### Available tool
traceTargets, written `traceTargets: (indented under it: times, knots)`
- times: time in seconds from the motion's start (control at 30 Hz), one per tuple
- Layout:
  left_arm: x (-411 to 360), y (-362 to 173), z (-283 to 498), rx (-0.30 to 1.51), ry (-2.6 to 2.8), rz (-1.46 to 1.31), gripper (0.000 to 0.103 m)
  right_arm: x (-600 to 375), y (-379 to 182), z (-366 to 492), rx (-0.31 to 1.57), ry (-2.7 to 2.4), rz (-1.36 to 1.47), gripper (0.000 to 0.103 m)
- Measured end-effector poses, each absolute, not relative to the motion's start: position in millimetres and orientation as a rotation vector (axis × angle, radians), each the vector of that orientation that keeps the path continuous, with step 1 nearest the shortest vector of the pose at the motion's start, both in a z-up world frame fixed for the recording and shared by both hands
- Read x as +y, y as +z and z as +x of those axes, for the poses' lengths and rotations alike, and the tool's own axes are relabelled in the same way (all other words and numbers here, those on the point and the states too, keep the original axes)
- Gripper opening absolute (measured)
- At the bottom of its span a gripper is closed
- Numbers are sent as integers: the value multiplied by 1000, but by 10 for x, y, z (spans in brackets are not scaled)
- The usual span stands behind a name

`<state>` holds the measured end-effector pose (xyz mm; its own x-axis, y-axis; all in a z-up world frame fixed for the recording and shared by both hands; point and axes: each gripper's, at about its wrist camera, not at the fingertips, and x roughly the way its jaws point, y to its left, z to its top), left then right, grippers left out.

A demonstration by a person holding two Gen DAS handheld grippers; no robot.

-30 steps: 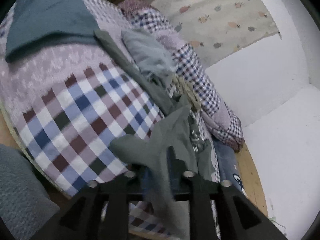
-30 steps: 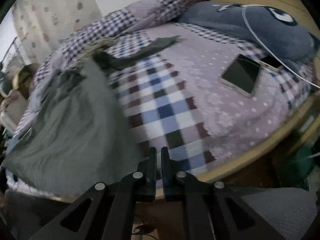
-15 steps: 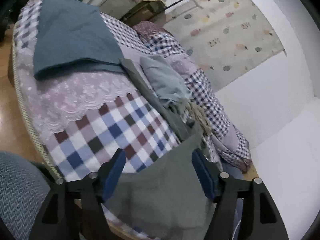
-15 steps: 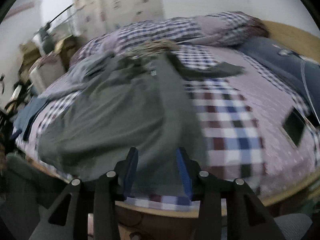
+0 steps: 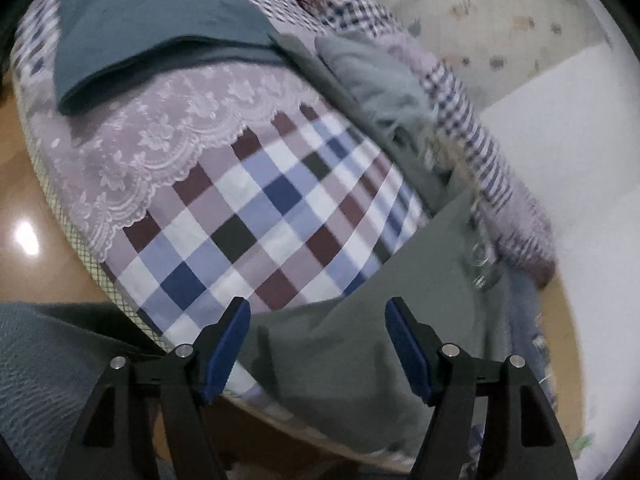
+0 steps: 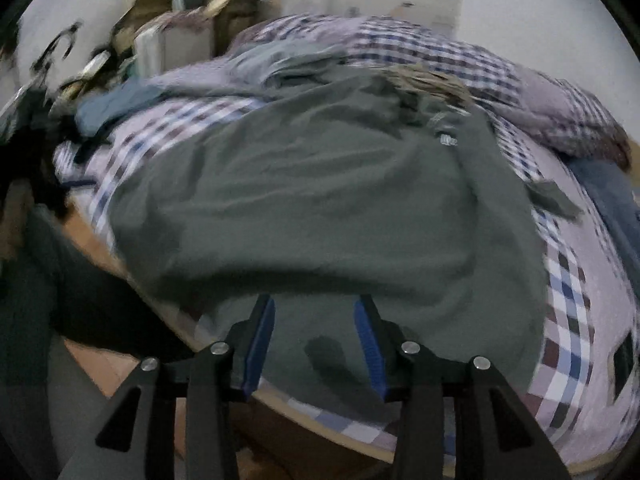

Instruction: Fold clothes

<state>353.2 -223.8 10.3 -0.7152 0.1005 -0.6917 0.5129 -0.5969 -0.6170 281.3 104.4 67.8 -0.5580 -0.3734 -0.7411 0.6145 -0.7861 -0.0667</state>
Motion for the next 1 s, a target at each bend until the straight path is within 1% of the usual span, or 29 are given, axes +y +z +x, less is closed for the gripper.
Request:
traceTargets:
  times: [0.07,0.2,0.23,0.27,0.3,0.37,0.4,0.5,0.63,0.7,0.73,0.77,0.8,0.83,0.87,0.97,1.0]
  knots:
    - [-2192,86,3455,1216,-2405,1076,74,1206,718,2678,311,-2390,1032,50]
    - [-2087,34,3312,1216,-2456,1148,72,1551,766,2464,71,-2491,1090,51]
    - [-2053,14,3276,1200,-2460,1175,66,1650,771,2427,13,-2508,1102,52]
    - [-2017,-7,3239,1176,-2459,1207,53,1718,771,2399,-31,-2521,1112,52]
    - [-1994,-29,3208,1153,-2450,1241,45,1766,770,2379,-60,-2531,1122,53]
    - [-1971,-74,3166,1126,-2427,1294,11,1854,770,2340,-114,-2550,1140,53]
    - [-1990,-70,3187,1141,-2422,1276,6,1875,773,2326,-128,-2557,1143,53]
    - [-2101,5,3329,1204,-2405,1145,4,1937,791,2308,-157,-2576,1137,54]
    - [-2252,73,3532,1284,-2349,982,4,1984,804,2279,-183,-2593,1129,55]
    - [-2330,76,3578,1364,-2324,922,5,2002,805,2283,-190,-2599,1131,56]
    - [-2362,80,3597,1395,-2315,900,11,2006,803,2293,-191,-2599,1132,56]
    - [-2374,90,3606,1414,-2316,877,23,2006,801,2300,-192,-2598,1132,56]
    - [-2380,102,3612,1429,-2321,851,32,1995,801,2299,-192,-2596,1130,56]
    - [-2388,116,3615,1440,-2328,824,50,1980,804,2296,-190,-2593,1128,56]
    - [-2406,132,3613,1456,-2344,794,62,1962,803,2296,-186,-2589,1127,57]
    - [-2478,186,3589,1517,-2401,714,73,1884,785,2302,-154,-2571,1131,57]
    - [-2513,222,3572,1537,-2421,702,74,1849,778,2302,-138,-2563,1132,58]
